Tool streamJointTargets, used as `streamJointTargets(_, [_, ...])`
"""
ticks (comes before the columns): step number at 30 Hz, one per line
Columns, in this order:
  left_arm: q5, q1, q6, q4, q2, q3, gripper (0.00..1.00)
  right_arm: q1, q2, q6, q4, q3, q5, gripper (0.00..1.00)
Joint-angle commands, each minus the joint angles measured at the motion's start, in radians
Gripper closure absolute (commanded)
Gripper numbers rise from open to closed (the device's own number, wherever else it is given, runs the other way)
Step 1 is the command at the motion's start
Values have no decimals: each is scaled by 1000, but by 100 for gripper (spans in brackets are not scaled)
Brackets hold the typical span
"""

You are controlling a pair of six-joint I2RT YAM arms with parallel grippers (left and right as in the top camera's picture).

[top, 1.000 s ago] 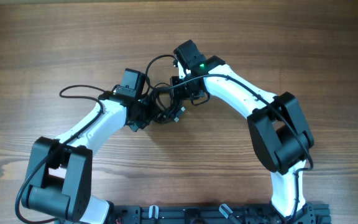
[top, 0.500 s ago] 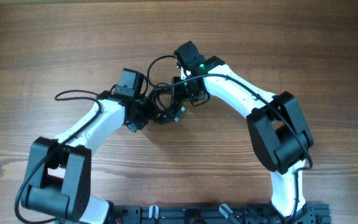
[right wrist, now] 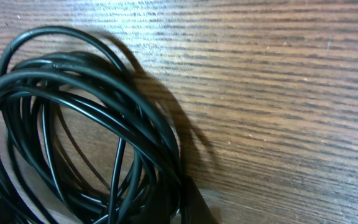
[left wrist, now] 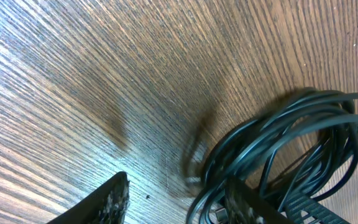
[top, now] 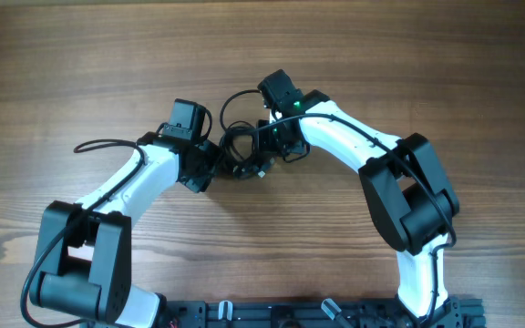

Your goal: Untangle cables

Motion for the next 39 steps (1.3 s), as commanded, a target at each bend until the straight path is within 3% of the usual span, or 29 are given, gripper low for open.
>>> streamJointTargets(1, [-10,4,-14,0,17,-5,47,5,26,37,0,-10,14,96])
streamJointTargets(5, [-2,4,-15,-1,17,-8,47,5,26,123,-26,-10,13,96])
streamJointTargets(18, [93,3,-6,110,93,-10,46,5,26,123,-45,-10,13,96])
streamJointTargets(20, [92,-7,-6,111,118,-10,55,5,26,123,-45,-10,13,96])
streamJointTargets(23, [92,-16,26,109,146,-10,91,5,26,118,-50,-10,14,96])
streamJointTargets(24, [89,-15,54,108,147,-10,96,5,26,112,-57,-10,19,96])
streamJointTargets(29, [76,31,179,65,142,-10,96,0,25,112,-123,-10,136,96])
streamJointTargets(33, [74,143,267,-11,101,-10,96,-45,24,113,-196,-10,224,96])
streamJointTargets(39, [148,290,362,-58,-21,-10,96,-155,-18,19,-236,13,122,96])
